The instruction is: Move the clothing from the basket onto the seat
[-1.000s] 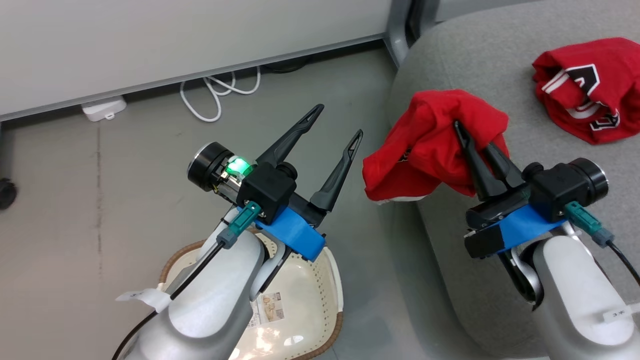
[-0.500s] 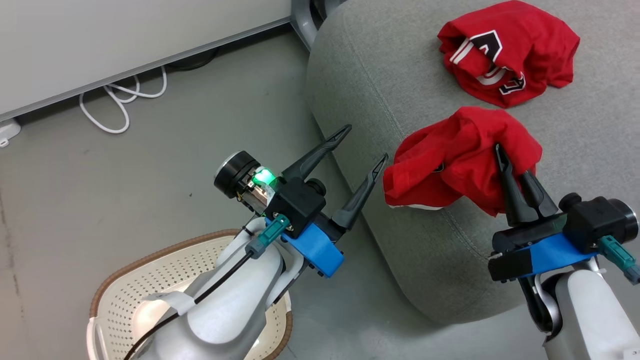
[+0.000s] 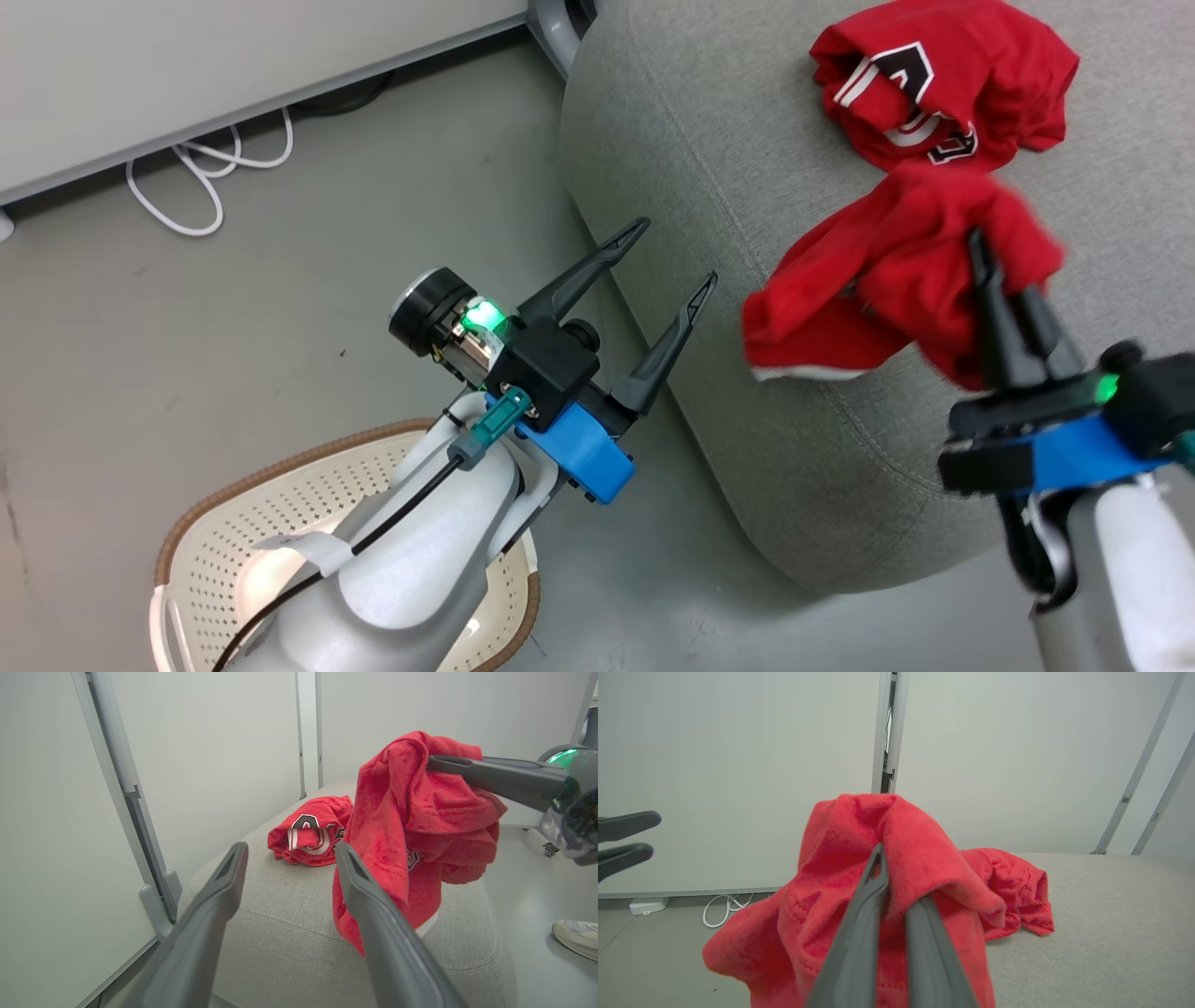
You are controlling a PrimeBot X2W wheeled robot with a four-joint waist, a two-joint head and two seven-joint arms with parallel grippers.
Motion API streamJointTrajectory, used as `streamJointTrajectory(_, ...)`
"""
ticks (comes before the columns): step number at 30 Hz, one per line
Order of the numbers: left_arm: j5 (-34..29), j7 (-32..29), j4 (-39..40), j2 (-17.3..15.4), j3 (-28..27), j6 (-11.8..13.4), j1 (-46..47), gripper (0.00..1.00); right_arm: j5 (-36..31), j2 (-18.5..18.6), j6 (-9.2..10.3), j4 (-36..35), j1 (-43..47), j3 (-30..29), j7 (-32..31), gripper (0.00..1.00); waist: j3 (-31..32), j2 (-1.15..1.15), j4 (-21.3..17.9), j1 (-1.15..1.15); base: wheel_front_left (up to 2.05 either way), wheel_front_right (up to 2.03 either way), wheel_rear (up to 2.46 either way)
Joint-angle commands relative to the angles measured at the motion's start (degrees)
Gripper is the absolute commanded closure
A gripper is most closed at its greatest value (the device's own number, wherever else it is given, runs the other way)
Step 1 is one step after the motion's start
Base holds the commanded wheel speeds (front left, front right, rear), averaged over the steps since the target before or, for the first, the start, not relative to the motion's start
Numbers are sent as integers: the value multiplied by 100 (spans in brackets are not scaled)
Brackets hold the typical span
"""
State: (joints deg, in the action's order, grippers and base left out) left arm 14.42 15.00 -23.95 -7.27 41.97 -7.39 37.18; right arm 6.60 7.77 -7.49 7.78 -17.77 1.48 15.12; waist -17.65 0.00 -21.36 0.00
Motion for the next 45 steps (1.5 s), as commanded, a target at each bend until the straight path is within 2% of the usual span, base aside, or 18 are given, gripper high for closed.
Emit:
streamJointTrajectory(1,-54,27,32,-52,-31,-9,110,0,22,2,-1,-111,-230,-123,4,100,-112,0,47,0,0,0,0)
streamJointTrajectory(5,-138,27,71,-99,-58,10,215,0,-16,46,-1,-265,-768,-402,5,100,-421,0,109,0,0,0,0)
streamJointTrajectory(11,-295,-39,109,-192,40,7,584,0,-68,318,-2,-499,-1938,-1056,4,100,-1194,0,376,0,0,0,0)
streamJointTrajectory(14,-373,-112,192,-269,35,15,799,0,-32,570,-1,-572,-2552,-1500,4,100,-1623,0,505,0,0,0,0)
streamJointTrajectory(20,-494,-215,402,-483,26,51,1030,0,16,1276,-1,-231,-3499,-2246,4,100,-2245,0,613,0,0,0,0)
streamJointTrajectory(21,-494,-215,402,-483,26,51,1030,0,16,1276,-1,-231,-3499,-2246,4,100,-2245,0,613,0,0,0,0)
streamJointTrajectory(26,-552,-283,612,-648,9,94,1114,0,170,1800,-1,440,-3895,-2603,3,100,-2622,0,597,0,0,0,0)
streamJointTrajectory(30,-593,-327,733,-708,25,125,1191,0,113,1889,-1,1071,-3908,-2609,3,100,-2813,0,594,0,0,0,0)
streamJointTrajectory(40,-585,-271,864,-729,94,144,1271,0,200,1639,-1,3041,-3654,-2512,2,100,-2949,0,733,0,0,0,0)
streamJointTrajectory(44,-554,-235,837,-746,83,194,1233,0,288,1570,-1,3194,-3677,-2501,4,100,-2875,0,766,0,0,0,0)
streamJointTrajectory(45,-541,-227,832,-737,79,202,1218,0,273,1564,-1,3120,-3617,-2516,4,51,-2841,0,771,0,0,0,0)
